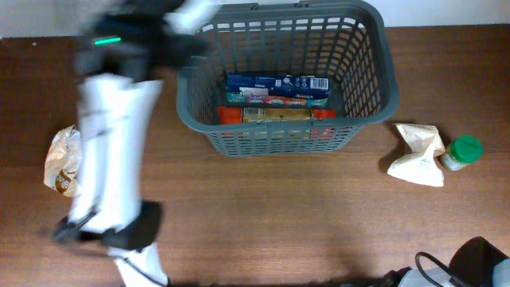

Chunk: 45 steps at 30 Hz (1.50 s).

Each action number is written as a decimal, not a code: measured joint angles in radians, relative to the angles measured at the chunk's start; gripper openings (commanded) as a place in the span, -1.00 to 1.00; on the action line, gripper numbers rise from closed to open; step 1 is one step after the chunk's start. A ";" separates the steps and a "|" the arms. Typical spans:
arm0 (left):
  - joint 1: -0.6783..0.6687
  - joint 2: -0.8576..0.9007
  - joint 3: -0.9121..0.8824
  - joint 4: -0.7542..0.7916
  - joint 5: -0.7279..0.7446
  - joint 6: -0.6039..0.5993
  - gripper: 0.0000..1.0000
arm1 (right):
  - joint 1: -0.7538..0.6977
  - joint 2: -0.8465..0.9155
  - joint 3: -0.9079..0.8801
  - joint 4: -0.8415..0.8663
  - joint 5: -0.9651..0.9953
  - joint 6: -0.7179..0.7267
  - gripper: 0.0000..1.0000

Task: Pack container
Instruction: 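Carry the pasta package into the basket and release it, then grasp the crumpled beige snack bag with the left gripper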

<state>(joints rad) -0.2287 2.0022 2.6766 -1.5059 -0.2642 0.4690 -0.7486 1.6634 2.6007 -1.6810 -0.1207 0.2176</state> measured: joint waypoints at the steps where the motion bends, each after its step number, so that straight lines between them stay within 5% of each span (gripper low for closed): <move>1: 0.181 -0.063 0.014 -0.064 0.071 -0.029 0.99 | 0.000 0.000 0.000 0.000 0.000 0.000 0.97; 6: 0.579 -0.054 -0.121 -0.069 0.218 -0.067 0.99 | -0.002 0.000 0.000 0.000 0.000 0.000 0.97; 9: 0.690 0.009 -0.305 0.038 0.253 -0.071 1.00 | -0.002 0.000 0.000 0.000 0.000 0.000 0.97; 11: 0.746 0.063 -0.441 0.095 0.266 -0.071 0.80 | -0.002 0.000 0.000 0.000 0.000 0.000 0.98; 13: 0.789 0.115 -0.544 0.148 0.273 -0.071 0.61 | -0.002 0.000 0.000 0.000 0.000 0.000 0.97; 30: 0.833 0.387 -0.631 0.314 0.219 -0.061 0.68 | -0.002 0.000 0.000 0.000 0.000 0.000 0.97; 33: 0.847 0.404 -0.631 0.315 0.209 -0.060 0.41 | -0.002 0.000 0.000 0.001 0.000 0.000 0.98; 35: 0.855 0.426 -0.631 0.312 0.208 -0.056 -0.17 | -0.002 0.000 0.000 0.001 0.000 0.000 0.97; 36: 0.857 0.433 -0.631 0.311 0.208 -0.057 -0.83 | -0.002 0.000 0.000 0.001 0.000 0.000 0.98; 37: 0.857 0.437 -0.630 0.307 0.212 -0.056 -0.97 | -0.002 0.000 0.000 0.000 0.000 0.000 0.97; 45: 0.845 0.443 -0.583 0.177 0.225 -0.060 -0.97 | -0.002 0.000 0.000 0.000 0.000 0.000 0.98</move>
<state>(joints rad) 0.6167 2.4454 2.0941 -1.3289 -0.0391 0.4095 -0.7502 1.6634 2.6007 -1.6806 -0.1204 0.2176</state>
